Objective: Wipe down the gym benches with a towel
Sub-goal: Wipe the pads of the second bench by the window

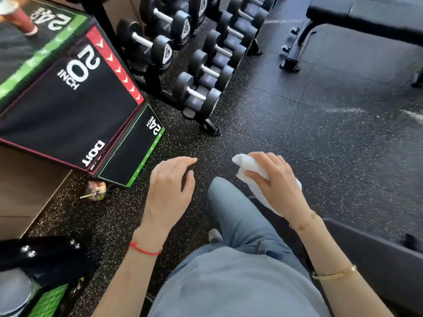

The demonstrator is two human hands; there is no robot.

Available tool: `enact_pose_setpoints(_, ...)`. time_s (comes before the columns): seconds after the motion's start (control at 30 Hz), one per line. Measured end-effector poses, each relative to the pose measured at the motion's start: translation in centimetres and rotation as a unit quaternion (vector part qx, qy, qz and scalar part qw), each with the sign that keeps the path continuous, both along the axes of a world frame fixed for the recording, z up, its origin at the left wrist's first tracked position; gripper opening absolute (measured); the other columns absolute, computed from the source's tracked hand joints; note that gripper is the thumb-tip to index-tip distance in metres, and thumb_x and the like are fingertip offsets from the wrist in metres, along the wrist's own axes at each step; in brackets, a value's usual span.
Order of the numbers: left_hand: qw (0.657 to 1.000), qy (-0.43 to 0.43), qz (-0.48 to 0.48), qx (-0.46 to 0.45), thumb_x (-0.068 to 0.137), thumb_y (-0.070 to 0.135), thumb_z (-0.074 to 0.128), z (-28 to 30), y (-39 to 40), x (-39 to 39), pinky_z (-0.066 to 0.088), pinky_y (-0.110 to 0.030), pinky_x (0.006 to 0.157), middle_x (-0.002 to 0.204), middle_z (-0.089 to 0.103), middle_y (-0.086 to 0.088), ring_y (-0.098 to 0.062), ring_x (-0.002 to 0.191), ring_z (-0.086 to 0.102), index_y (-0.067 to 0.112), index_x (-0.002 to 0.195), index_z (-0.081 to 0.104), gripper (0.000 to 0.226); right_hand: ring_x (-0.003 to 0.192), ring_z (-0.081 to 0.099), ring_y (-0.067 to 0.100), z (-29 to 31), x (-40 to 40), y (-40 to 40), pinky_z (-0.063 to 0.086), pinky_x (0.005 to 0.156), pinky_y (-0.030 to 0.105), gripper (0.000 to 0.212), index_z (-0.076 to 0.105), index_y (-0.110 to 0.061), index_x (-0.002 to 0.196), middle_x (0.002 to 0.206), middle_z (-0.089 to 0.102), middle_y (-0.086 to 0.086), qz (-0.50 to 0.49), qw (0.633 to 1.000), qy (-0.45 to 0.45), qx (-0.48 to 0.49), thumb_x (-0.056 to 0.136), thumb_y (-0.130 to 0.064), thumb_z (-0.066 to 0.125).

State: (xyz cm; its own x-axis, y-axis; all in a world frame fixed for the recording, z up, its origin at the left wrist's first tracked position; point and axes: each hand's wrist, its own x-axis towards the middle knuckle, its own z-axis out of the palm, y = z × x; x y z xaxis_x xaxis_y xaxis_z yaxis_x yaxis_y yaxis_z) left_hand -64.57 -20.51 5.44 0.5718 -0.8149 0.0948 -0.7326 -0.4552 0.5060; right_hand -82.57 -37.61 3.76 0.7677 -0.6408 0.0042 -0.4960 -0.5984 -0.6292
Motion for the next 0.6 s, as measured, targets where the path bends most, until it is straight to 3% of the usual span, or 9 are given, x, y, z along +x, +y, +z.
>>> enact_pose_setpoints(0.3, 0.996, 0.003, -0.09, -0.001, 0.097, 0.016, 0.053, -1.1, -13.4, 6.0, 0.04, -0.045, 0.109, 0.125, 0.065, 0.006, -0.011, 0.12, 0.057, 0.018, 0.126, 0.063, 0.031, 0.096, 0.052, 0.027, -1.8, 3.8, -9.3, 0.041, 0.089, 0.042, 0.033, 0.058, -0.015, 0.123, 0.107, 0.061, 0.003, -0.088, 0.996, -0.019, 0.006, 0.096, -0.034, 0.057)
enact_pose_setpoints(0.4, 0.993, -0.007, -0.121, -0.003, 0.096, 0.015, 0.053, -1.3, -20.7, 8.2, 0.041, -0.045, 0.107, 0.124, 0.065, 0.004, -0.014, 0.118, 0.059, 0.018, 0.125, 0.063, 0.031, 0.092, 0.051, 0.025, -1.8, 4.6, -15.1, 0.04, 0.086, 0.039, 0.037, 0.059, -0.015, 0.122, 0.104, 0.06, 0.002, -0.113, 0.993, -0.026, 0.008, 0.096, -0.04, 0.051)
enact_pose_setpoints(0.6, 0.987, -0.013, -0.162, -0.011, 0.096, 0.013, 0.054, -0.1, -37.0, 10.9, 0.043, -0.046, 0.103, 0.121, 0.066, 0.002, -0.019, 0.115, 0.06, 0.017, 0.124, 0.064, 0.03, 0.091, 0.05, 0.026, -0.2, 5.4, -29.4, 0.042, 0.085, 0.042, 0.031, 0.058, -0.016, 0.123, 0.103, 0.06, 0.004, -0.144, 0.989, -0.016, -0.017, 0.097, -0.032, 0.057)
